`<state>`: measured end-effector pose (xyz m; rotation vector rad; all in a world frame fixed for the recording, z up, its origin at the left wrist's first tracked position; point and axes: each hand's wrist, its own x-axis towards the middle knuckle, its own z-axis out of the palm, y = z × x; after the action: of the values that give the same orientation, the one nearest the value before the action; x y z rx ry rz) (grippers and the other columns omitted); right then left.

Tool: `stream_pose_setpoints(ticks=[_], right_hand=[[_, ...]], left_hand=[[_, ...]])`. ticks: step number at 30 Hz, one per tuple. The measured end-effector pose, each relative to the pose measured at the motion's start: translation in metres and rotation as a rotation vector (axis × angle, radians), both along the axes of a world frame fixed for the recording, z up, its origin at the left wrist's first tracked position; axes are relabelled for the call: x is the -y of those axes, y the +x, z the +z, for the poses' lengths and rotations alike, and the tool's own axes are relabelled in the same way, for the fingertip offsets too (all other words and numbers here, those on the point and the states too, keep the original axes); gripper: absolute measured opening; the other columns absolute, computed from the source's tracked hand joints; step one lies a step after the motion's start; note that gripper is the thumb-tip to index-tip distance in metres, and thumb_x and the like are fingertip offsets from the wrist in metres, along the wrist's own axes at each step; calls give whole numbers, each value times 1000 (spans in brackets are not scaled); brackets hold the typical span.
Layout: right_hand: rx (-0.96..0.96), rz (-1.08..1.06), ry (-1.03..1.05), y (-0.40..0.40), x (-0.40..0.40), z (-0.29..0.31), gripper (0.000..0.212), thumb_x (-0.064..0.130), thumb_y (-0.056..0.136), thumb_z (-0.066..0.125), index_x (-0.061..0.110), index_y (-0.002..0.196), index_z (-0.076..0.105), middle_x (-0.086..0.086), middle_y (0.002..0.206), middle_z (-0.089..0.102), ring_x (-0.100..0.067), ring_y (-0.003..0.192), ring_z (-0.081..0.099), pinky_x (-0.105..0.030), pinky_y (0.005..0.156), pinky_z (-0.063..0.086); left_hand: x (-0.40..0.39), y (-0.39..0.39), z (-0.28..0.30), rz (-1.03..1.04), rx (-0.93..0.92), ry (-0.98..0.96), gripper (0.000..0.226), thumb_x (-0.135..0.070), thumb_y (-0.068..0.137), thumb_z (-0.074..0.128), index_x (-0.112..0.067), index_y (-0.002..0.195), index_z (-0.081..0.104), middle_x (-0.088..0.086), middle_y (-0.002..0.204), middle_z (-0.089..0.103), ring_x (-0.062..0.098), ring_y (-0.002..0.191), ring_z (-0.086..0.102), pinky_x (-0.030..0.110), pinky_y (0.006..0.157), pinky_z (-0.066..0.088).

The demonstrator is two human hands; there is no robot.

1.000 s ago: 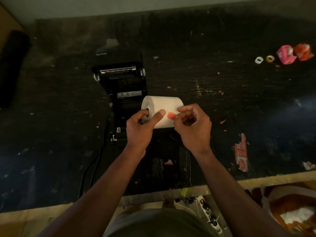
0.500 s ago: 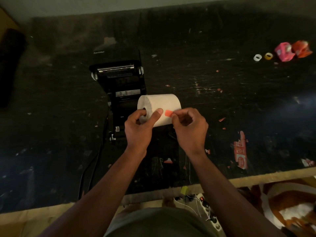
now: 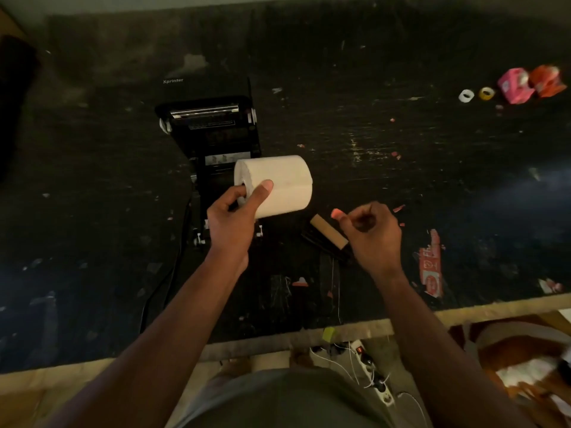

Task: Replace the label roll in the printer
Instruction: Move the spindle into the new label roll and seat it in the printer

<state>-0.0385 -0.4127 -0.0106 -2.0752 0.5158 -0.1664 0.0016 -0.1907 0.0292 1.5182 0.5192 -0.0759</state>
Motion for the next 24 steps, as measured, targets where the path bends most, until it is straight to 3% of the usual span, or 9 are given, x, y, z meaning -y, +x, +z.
stream_pose_setpoints(ticks=[4,8,13,18,24], right_hand=[[-228,169,-174,5,28,-48,24,42,87,79,22,83,67,1,100,66,-16,98,64,-41,88,58],[-261,286,-304,22,21,-76,24,43,86,78,28,80,60,6,95,60,-16,97,60,-32,79,52],[-310,366,-384,39,4,-93,21,33,86,80,24,86,61,3,97,66,-14,95,63,-30,75,53],[-347,296,-280,51,-5,-97,36,23,82,85,28,93,50,14,80,52,-8,79,62,-17,55,43],[-350,304,-224,57,-4,-95,46,26,78,88,24,111,56,5,101,64,-15,93,68,-31,73,59]], left_hand=[[-14,-3,-4,24,9,-18,22,-52,68,87,-34,79,79,-3,115,77,16,113,71,40,91,62],[-20,-9,-6,19,12,-35,26,-53,65,87,-32,78,78,2,117,77,18,116,71,42,94,61],[-21,-18,-9,10,7,-30,23,-50,70,86,-31,80,78,-1,118,77,15,114,71,40,92,62],[-21,-24,-8,-2,9,-52,16,-46,73,85,-32,76,78,2,117,77,16,115,72,34,87,61],[-27,-31,-2,-3,6,-138,40,-56,57,85,-26,83,79,-4,113,79,10,109,74,22,78,60]])
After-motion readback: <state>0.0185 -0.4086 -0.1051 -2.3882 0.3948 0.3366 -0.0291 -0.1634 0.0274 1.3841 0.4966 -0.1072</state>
